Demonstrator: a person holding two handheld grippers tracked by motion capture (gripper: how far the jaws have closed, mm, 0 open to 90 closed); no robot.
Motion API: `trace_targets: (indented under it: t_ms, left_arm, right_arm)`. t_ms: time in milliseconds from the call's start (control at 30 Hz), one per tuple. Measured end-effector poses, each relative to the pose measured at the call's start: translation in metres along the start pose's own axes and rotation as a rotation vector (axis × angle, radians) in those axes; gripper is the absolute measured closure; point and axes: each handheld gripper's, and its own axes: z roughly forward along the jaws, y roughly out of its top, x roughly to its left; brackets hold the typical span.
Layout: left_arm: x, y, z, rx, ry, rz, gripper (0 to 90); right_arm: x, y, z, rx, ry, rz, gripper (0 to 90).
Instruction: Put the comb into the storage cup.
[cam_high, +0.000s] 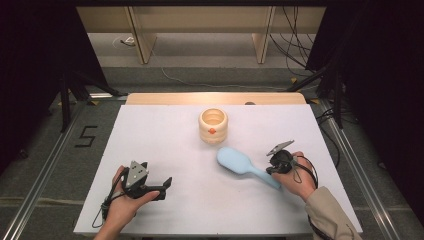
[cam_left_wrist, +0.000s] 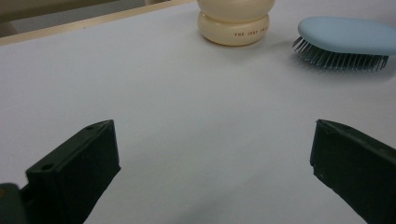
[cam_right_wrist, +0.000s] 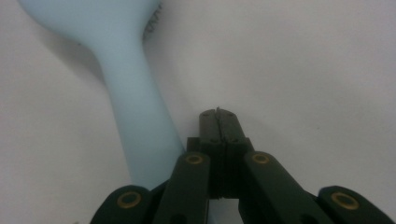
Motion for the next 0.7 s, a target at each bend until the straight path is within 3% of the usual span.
trace_targets:
  t_ms: [700]
  left_arm:
    - [-0.002,0.000,0.001,0.004,-0.007,0.004,1.3]
  right_arm:
    - [0.026,-0.005,-0.007,0.058,0.061,-0.030,90.0]
